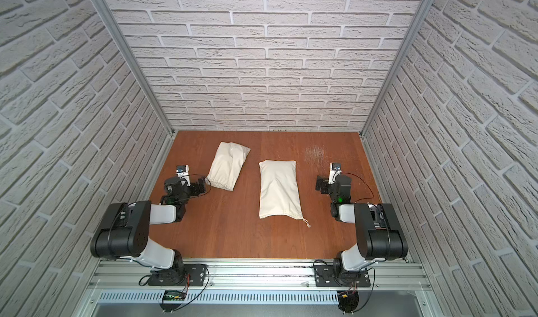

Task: Close the soil bag
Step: Pick up the soil bag from the center of the board.

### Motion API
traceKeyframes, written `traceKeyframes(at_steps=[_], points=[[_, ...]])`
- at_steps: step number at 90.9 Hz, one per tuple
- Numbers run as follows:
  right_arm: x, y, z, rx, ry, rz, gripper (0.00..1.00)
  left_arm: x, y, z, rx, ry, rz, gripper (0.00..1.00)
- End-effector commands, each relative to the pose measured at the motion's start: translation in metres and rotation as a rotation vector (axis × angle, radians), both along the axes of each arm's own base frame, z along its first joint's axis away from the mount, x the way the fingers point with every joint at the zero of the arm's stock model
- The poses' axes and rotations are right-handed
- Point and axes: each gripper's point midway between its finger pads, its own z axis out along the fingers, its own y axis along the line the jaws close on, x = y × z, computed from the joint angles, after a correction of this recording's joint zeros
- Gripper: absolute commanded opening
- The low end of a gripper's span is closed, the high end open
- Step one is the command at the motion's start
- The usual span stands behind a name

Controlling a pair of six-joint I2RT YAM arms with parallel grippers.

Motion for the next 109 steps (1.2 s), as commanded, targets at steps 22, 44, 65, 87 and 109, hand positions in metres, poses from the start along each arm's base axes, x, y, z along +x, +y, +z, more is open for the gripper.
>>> traceKeyframes(at_steps=[22, 44, 65, 87, 109], points=[[0.008, -0.001, 0.009, 0.003, -0.031, -0.007, 0.99, 0.012, 0.004, 0.017, 0.008, -0.065, 0.015, 0.99], [0.007, -0.001, 0.01, 0.002, -0.035, -0.006, 0.99, 0.012, 0.005, 0.018, 0.004, -0.068, 0.013, 0.99], [-0.001, 0.017, 0.04, -0.013, 0.103, 0.078, 0.99, 0.0, -0.019, 0.065, -0.046, 0.021, -0.074, 0.99], [-0.036, 0.06, 0.072, -0.033, 0.173, 0.117, 0.99, -0.033, -0.098, 0.119, 0.115, -0.006, -0.216, 0.99], [-0.096, 0.091, 0.064, 0.056, 0.314, 0.164, 0.99, -0.092, -0.219, 0.106, 0.157, 0.077, -0.433, 0.99]])
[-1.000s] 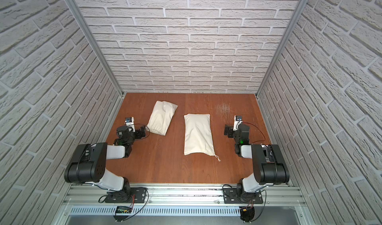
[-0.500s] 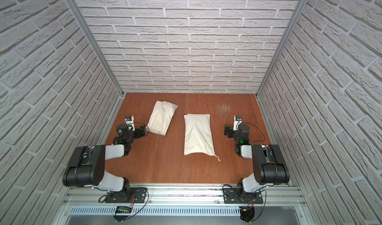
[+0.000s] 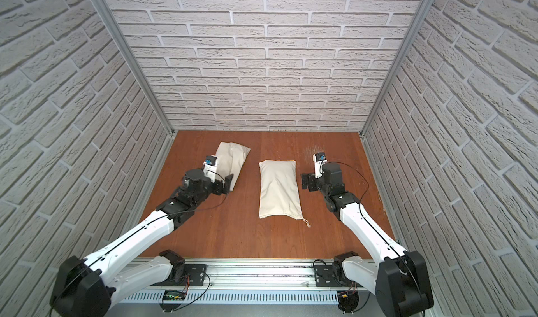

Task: Close the soil bag
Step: Pick up the soil bag from the center of the board.

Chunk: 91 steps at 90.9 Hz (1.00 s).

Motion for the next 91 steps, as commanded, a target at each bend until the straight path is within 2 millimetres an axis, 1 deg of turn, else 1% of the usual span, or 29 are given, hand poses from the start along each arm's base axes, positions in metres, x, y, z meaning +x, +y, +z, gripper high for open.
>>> traceKeyframes(at_steps=[1, 5, 9, 13, 17, 19, 20, 24, 26, 29, 30, 32, 40, 43, 57, 64, 70, 75, 84, 91], points=[[-0.041, -0.003, -0.027, 0.011, 0.156, -0.042, 0.99, -0.026, -0.023, -0.026, 0.096, 0.081, 0.014, 0.99], [-0.051, -0.001, -0.031, 0.021, 0.173, -0.032, 1.0, -0.037, -0.045, -0.031, 0.103, 0.089, -0.015, 0.99], [-0.059, 0.002, -0.036, 0.037, 0.189, -0.02, 0.99, -0.045, -0.066, -0.041, 0.114, 0.112, -0.041, 0.99], [-0.067, 0.008, -0.035, 0.044, 0.209, 0.006, 0.98, -0.054, -0.088, -0.054, 0.127, 0.141, -0.075, 0.99], [-0.073, 0.013, -0.035, 0.048, 0.218, 0.029, 0.97, -0.06, -0.108, -0.062, 0.138, 0.152, -0.095, 0.99], [-0.076, 0.015, -0.035, 0.051, 0.223, 0.036, 0.97, -0.062, -0.118, -0.072, 0.165, 0.167, -0.107, 0.99], [-0.077, 0.016, -0.036, 0.052, 0.226, 0.038, 0.97, -0.064, -0.124, -0.073, 0.17, 0.168, -0.115, 0.99], [-0.081, 0.019, -0.038, 0.061, 0.235, 0.047, 0.97, -0.065, -0.142, -0.086, 0.22, 0.18, -0.125, 0.99], [-0.083, 0.021, -0.04, 0.067, 0.243, 0.052, 0.97, -0.065, -0.149, -0.089, 0.239, 0.18, -0.126, 0.99], [-0.086, 0.024, -0.043, 0.074, 0.252, 0.062, 0.97, -0.063, -0.157, -0.102, 0.284, 0.191, -0.127, 0.99], [-0.087, 0.024, -0.043, 0.076, 0.254, 0.065, 0.97, -0.062, -0.16, -0.102, 0.288, 0.191, -0.127, 0.99], [-0.088, 0.026, -0.045, 0.076, 0.259, 0.07, 0.97, -0.061, -0.166, -0.109, 0.307, 0.2, -0.129, 0.99], [-0.094, 0.03, -0.05, 0.081, 0.273, 0.081, 0.97, -0.057, -0.181, -0.126, 0.333, 0.214, -0.136, 0.99], [-0.097, 0.031, -0.052, 0.085, 0.279, 0.085, 0.97, -0.054, -0.184, -0.129, 0.338, 0.208, -0.132, 0.99], [-0.107, 0.033, -0.056, 0.118, 0.274, 0.085, 0.97, -0.044, -0.186, -0.14, 0.388, 0.218, -0.127, 0.98], [-0.107, 0.034, -0.057, 0.132, 0.27, 0.077, 0.97, -0.036, -0.182, -0.15, 0.369, 0.259, -0.119, 0.94], [-0.106, 0.035, -0.061, 0.131, 0.273, 0.07, 0.97, -0.022, -0.168, -0.164, 0.343, 0.321, -0.078, 0.9], [-0.105, 0.035, -0.063, 0.124, 0.273, 0.066, 0.97, -0.011, -0.156, -0.17, 0.327, 0.358, -0.045, 0.85], [-0.101, 0.037, -0.067, 0.108, 0.271, 0.076, 0.97, 0.008, -0.138, -0.169, 0.315, 0.366, 0.0, 0.83], [-0.098, 0.044, -0.071, 0.099, 0.276, 0.103, 0.94, 0.024, -0.126, -0.168, 0.291, 0.384, 0.018, 0.81]])
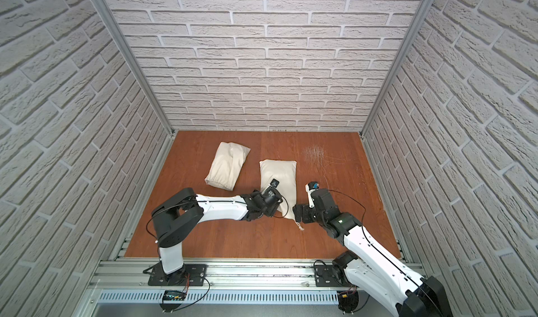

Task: Close the soil bag
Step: Pick up the soil bag from the center of the board.

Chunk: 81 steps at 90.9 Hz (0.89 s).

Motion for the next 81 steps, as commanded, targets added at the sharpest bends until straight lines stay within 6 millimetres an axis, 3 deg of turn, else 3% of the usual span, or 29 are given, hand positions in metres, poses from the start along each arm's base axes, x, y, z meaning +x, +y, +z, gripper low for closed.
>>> traceKeyframes(at_steps=[1, 11, 20, 35, 53, 67, 81], points=[[0.008, 0.012, -0.001, 0.01, -0.033, 0.031, 0.93, 0.021, 0.016, -0.002, -0.026, 0.033, 0.041, 0.81], [0.008, 0.027, -0.008, 0.011, -0.034, 0.083, 0.86, 0.044, 0.032, 0.002, -0.055, 0.047, 0.071, 0.8], [0.0, 0.05, -0.015, 0.009, -0.034, 0.169, 0.8, 0.052, 0.035, 0.01, -0.063, 0.037, 0.068, 0.8], [-0.016, 0.104, -0.019, 0.011, -0.079, 0.315, 0.8, 0.044, 0.033, 0.019, -0.105, 0.034, 0.058, 0.82], [-0.015, 0.156, -0.026, -0.046, -0.169, 0.351, 0.85, 0.024, 0.034, 0.039, -0.172, 0.0, 0.06, 0.87], [-0.014, 0.165, -0.04, -0.056, -0.172, 0.307, 0.83, 0.013, 0.042, 0.058, -0.269, -0.008, 0.071, 0.9], [-0.02, 0.156, -0.056, -0.13, -0.13, 0.287, 0.65, 0.003, 0.059, 0.069, -0.289, -0.039, 0.1, 0.92]])
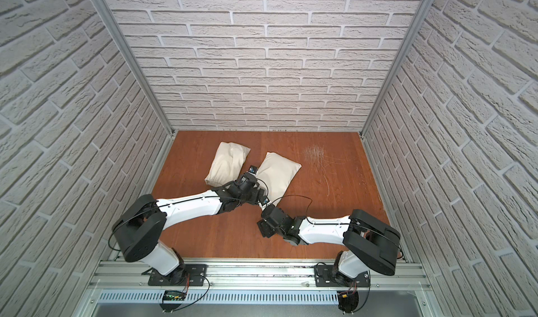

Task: Close the soil bag
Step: Pick up the soil bag from the center of the board.

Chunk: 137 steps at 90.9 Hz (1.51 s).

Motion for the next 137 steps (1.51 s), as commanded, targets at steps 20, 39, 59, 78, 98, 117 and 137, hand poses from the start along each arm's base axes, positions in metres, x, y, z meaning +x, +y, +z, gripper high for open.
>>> traceKeyframes(at_steps=[20, 39, 59, 78, 98, 117, 137], points=[[-0.002, -0.028, -0.004, -0.032, -0.028, -0.101, 0.37, -0.019, 0.026, 0.014, -0.093, -0.046, 0.078, 0.93], [0.003, -0.033, 0.009, -0.053, -0.087, -0.086, 0.04, -0.031, 0.014, 0.024, -0.053, -0.112, 0.021, 0.93], [0.025, -0.059, 0.101, -0.085, -0.253, -0.119, 0.03, -0.033, -0.003, 0.07, 0.011, -0.21, -0.044, 0.94], [0.049, -0.065, 0.196, -0.066, -0.33, -0.055, 0.03, -0.029, -0.029, 0.14, -0.096, -0.383, -0.196, 0.89], [0.062, -0.052, 0.245, -0.054, -0.304, 0.068, 0.03, -0.029, -0.072, 0.178, -0.158, -0.528, -0.473, 0.77], [0.073, -0.045, 0.259, -0.013, -0.254, 0.11, 0.03, -0.016, -0.087, 0.198, -0.262, -0.602, -0.608, 0.66], [0.078, -0.046, 0.255, 0.034, -0.206, 0.127, 0.03, -0.018, -0.106, 0.196, -0.265, -0.644, -0.731, 0.59]])
